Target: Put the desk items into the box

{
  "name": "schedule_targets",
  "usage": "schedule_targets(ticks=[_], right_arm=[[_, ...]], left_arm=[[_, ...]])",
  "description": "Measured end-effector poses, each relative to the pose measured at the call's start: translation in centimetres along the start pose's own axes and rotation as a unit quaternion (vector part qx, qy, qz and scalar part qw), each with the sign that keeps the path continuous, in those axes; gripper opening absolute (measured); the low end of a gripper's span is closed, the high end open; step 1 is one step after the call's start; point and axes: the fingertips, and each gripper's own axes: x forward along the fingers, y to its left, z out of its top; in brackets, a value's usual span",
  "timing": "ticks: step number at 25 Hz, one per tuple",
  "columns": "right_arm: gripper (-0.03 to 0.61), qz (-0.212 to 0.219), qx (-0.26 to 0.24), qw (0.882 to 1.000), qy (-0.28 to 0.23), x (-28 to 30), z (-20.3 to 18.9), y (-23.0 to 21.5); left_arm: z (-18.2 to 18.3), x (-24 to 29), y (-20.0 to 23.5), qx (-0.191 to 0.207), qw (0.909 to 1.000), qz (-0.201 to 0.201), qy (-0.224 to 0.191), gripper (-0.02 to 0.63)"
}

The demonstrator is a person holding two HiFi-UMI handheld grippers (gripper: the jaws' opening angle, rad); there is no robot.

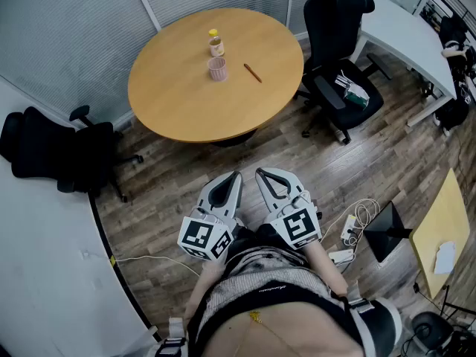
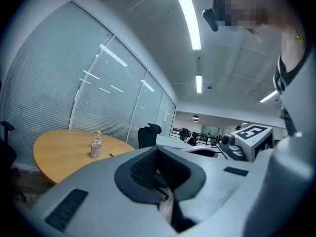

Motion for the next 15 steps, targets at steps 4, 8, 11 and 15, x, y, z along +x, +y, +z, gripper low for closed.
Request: schedule_targets(ticks=[4,8,11,15], right_arm=[[0.023,0.008,-0.006,1.000,-0.016,-1.1,-0.1,-1.5],[0.023,0.014,-0.011,1.000,-0.019,-1.8,-0.5,-2.0],[0.023,0.020,0.007,0.999,-0.030,-2.2,-0.4,-2.5],[0.023,0.031,-0.029,0.998,-0.047,-2.1,0.0,-2.8]], left_arm=[[-0.3,1.2,-1.5,-0.002,1.0000,-0.001,0.000,0.002],[-0.9,1.5,-2.4,-0.007,1.0000,0.002,-0.001,0.002],[-1.3,1.9,-2.7,-0.010,0.9999,0.009,0.001,0.002],[-1.3,2.2,-2.3,-0.013,0.9998,0.017,0.000,0.002]])
